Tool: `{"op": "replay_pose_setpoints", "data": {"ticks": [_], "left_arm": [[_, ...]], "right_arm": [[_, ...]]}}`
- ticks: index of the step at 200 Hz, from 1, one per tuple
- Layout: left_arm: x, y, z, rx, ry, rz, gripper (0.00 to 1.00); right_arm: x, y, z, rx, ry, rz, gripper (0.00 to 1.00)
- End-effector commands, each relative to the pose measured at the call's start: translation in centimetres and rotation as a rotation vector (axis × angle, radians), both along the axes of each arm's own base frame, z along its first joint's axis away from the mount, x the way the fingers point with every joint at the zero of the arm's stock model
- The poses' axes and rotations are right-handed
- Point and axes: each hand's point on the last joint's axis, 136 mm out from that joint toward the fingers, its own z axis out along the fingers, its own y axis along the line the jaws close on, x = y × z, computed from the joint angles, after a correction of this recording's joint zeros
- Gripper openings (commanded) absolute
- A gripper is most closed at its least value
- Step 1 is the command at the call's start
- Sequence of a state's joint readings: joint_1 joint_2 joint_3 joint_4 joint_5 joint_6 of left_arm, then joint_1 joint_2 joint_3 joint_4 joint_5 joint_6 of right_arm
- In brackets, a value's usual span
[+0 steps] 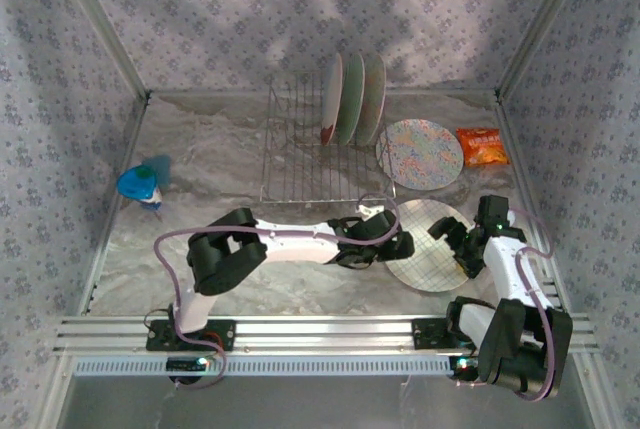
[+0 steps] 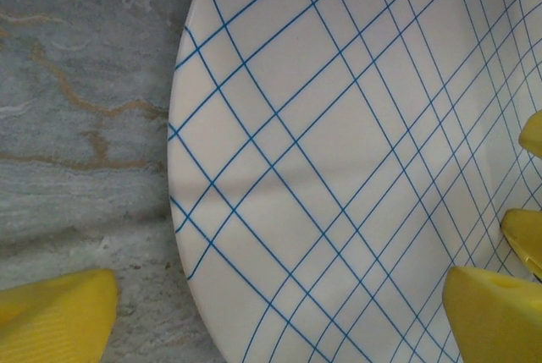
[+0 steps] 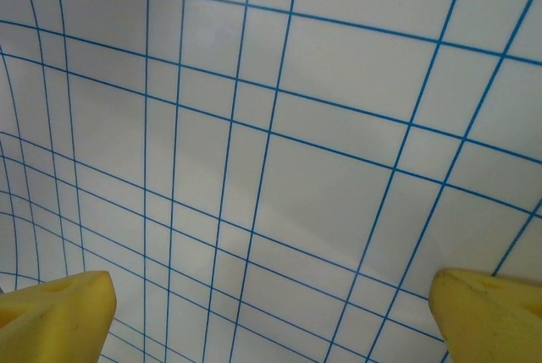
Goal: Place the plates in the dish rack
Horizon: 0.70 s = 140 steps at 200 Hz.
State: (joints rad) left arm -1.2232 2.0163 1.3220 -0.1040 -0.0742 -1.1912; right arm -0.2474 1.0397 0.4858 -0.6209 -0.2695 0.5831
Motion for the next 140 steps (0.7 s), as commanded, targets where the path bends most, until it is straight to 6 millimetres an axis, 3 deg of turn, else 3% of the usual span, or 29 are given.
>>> {"op": "replay_pose_setpoints", "data": {"ticks": [1,36,76,140], "left_arm": [[0.7,-1.9,0.7,-0.058,-0.003,-0.002,0.96],[0.7,-2.8,0.8,-0.081,0.009,-0.008,0.9],[0.9,-3.2,1.4,-0.096,0.002,-0.013,0.76],[1.1,-3.2,3.3,-0.115,-0.024,-0.018,0.4]], "right_arm": [[-1.1,0.1,-1.4,0.005,0.042,0.0,0.99],[-1.0,0.1,-1.4,0.006,0.04,-0.002,0.98],[-1.0,0.1,-1.4,0.007,0.04,-0.003,0.99],[-1.1,0.0,-1.2,0.007,0.031,-0.012,0.99]]}}
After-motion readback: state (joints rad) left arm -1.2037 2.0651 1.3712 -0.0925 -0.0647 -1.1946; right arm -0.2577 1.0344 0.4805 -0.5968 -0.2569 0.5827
